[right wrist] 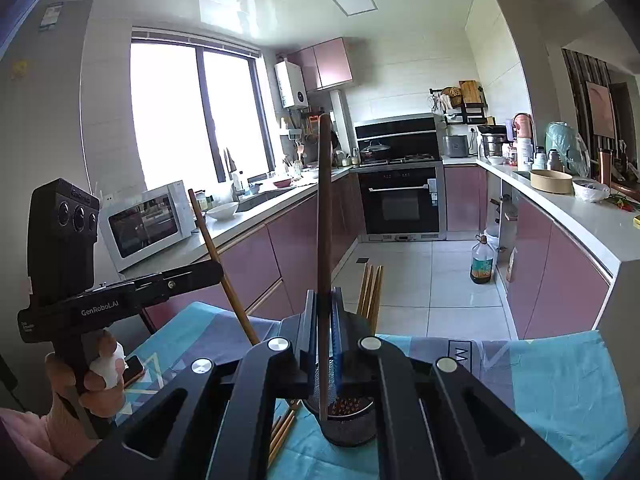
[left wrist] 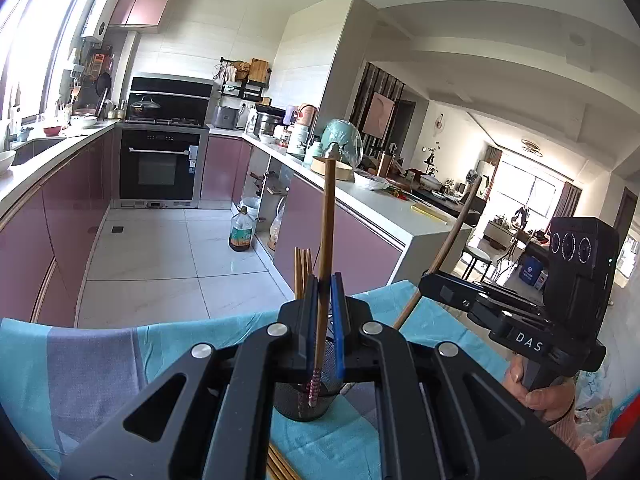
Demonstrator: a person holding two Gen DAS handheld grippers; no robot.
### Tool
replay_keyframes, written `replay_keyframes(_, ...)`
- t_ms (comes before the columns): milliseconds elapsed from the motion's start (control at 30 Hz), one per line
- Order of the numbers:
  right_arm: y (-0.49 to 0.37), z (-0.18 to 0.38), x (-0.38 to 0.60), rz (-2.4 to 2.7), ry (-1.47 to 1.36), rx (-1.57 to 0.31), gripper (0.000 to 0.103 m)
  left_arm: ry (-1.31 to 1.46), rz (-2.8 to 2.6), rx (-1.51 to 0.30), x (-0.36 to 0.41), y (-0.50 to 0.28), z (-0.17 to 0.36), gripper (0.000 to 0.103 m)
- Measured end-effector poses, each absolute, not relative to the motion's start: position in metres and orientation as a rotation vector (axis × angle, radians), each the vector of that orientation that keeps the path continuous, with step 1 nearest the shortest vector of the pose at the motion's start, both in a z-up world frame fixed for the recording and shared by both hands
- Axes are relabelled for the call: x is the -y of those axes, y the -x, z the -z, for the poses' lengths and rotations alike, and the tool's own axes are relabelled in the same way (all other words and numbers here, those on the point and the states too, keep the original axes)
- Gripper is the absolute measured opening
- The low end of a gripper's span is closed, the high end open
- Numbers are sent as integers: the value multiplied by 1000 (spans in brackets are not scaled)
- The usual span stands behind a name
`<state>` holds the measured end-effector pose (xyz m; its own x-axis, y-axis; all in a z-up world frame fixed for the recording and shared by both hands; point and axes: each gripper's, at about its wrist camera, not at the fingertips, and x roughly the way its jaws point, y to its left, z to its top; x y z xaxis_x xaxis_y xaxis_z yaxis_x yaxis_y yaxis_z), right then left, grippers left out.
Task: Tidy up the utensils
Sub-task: 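Carry both held chopsticks up and lower them into the mesh cup, then open the left gripper releasing its chopstick while the right gripper releases its chopstick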
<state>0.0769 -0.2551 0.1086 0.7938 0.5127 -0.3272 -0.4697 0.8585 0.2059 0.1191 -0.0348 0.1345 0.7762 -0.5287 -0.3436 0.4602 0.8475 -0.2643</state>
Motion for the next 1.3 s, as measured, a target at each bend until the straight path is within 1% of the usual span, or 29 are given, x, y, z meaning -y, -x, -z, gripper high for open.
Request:
replay_keyframes(233,-85,-114,255,-527,-111,-374,5,166,527,-412,43,-126,-139,7)
replay_keyframes(400,-92,-104,254,-515,-106,-399,5,155,520,-429,48,-132,-135,7)
replay_keyframes(967,-128,-56,239,-520,-95,-634,5,49,506,-646,59,-141,-88,7)
replay_keyframes(1300,-149,-51,234,-484,-102,-685,7,44,505,-697,71,-170,-82,7)
